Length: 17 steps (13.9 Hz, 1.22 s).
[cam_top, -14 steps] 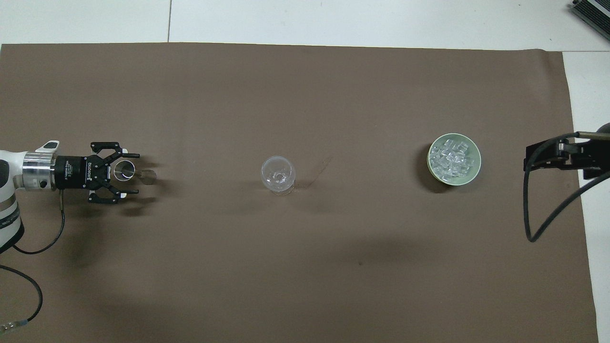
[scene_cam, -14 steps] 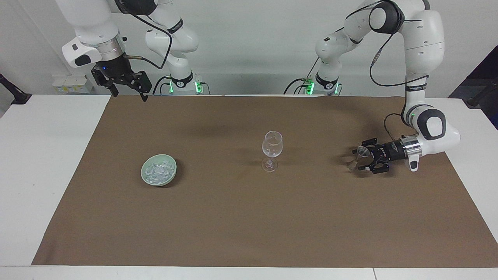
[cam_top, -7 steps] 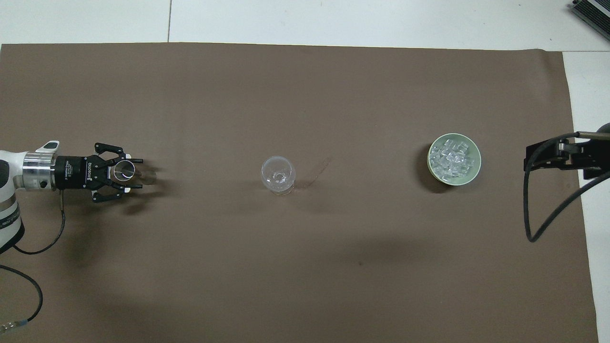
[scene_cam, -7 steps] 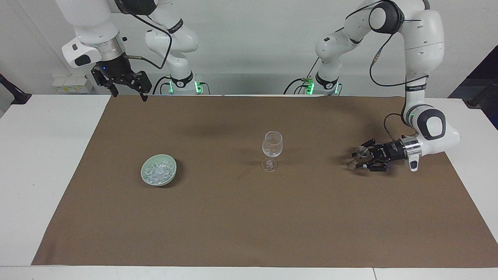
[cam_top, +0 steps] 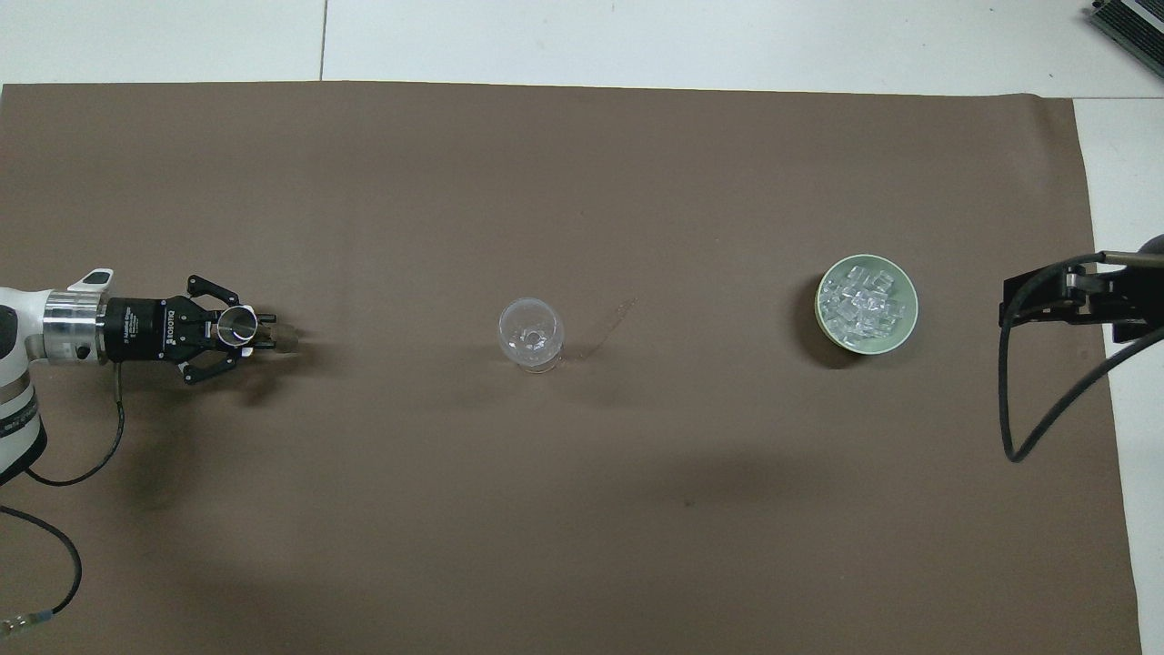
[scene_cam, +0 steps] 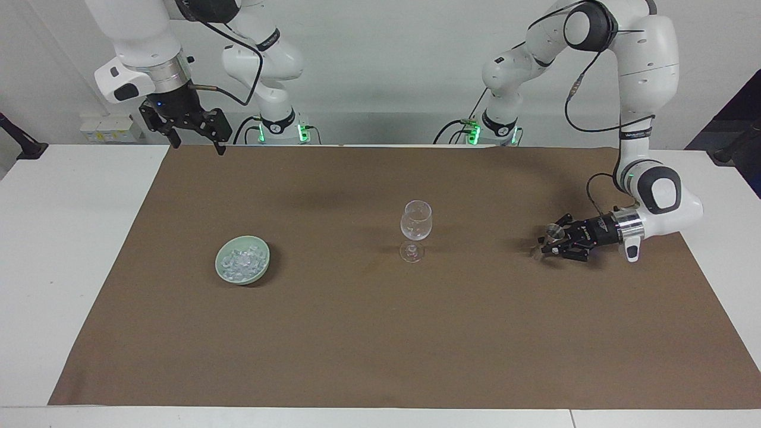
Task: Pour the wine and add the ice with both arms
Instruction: 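Close the left gripper on the silver shot cup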
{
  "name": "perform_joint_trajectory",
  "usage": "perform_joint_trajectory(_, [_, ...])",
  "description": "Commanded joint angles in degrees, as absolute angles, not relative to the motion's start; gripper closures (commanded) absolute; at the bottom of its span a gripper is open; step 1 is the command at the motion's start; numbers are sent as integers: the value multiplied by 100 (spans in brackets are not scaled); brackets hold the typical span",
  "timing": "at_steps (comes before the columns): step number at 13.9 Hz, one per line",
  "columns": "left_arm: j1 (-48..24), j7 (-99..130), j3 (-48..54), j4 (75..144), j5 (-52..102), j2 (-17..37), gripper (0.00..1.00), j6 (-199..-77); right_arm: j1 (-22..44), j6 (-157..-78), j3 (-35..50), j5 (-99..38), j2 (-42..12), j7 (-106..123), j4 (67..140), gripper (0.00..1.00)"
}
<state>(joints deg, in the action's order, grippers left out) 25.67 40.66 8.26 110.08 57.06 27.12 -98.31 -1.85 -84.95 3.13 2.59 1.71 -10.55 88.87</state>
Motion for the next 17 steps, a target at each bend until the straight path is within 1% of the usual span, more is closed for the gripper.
perform_joint_trajectory(1, [2514, 3981, 765, 11250, 5818, 2505, 79, -9914, -299, -8437, 360, 114, 185, -940, 8895, 0])
perform_joint_trajectory(2, [2514, 3990, 756, 11250, 5818, 2496, 84, -9914, -299, -8437, 360, 114, 185, -940, 8895, 0])
perform_joint_trajectory(5, [2522, 3990, 756, 11250, 5818, 2505, 93, -9905, -299, -8437, 352, 114, 185, -940, 8895, 0])
perform_joint_trajectory(6, [2531, 3990, 756, 11250, 5818, 2496, 100, -9905, -299, -8437, 360, 114, 185, -940, 8895, 0])
perform_joint_trajectory(11, [2619, 4034, 765, 11206, 5836, 2479, 100, -9678, -299, -8437, 360, 114, 185, -940, 8895, 0])
perform_joint_trajectory(14, [2829, 4366, 765, 10961, 5845, 2479, 100, -9545, -299, -8437, 360, 114, 185, -940, 8895, 0])
perform_joint_trajectory(15, [2847, 4542, 747, 10916, 5836, 2418, 100, -9510, -299, -8437, 360, 114, 185, -940, 8895, 0])
perform_joint_trajectory(17, [2804, 4797, 730, 10968, 5836, 2111, 100, -9545, -299, -8437, 360, 114, 185, -940, 8895, 0])
